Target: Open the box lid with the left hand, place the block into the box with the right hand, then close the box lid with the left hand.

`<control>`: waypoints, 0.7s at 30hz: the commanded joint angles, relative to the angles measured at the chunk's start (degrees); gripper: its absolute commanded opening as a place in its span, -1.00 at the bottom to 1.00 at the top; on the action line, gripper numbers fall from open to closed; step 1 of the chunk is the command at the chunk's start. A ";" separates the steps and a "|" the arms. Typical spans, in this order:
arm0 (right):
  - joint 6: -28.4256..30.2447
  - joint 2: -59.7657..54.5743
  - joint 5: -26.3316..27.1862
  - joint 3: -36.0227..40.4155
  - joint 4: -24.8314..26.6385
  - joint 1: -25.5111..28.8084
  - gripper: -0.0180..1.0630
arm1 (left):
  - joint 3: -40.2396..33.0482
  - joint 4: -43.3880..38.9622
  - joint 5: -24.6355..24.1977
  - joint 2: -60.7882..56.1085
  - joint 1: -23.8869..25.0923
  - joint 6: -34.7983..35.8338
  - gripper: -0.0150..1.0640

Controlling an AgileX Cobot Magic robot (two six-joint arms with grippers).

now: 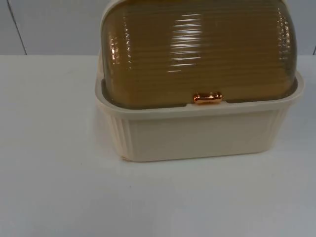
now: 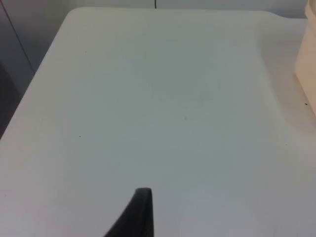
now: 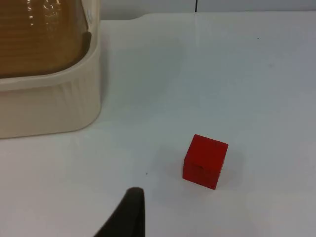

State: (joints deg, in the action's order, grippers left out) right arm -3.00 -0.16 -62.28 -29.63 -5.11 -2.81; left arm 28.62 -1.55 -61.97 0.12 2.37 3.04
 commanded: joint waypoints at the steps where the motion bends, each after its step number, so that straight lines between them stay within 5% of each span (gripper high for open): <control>1: -0.63 0.16 0.55 0.21 -0.33 -0.18 0.98 | -0.27 -0.38 0.43 -0.12 -0.32 0.06 0.97; 21: -0.31 0.04 0.81 -0.14 -1.43 -0.18 0.98 | 0.03 -1.03 0.78 0.11 -0.32 0.06 0.97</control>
State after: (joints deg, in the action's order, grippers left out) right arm -2.64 -0.16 -62.05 -29.63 -5.98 -2.81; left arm 28.62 -2.36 -61.97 0.12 2.37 3.04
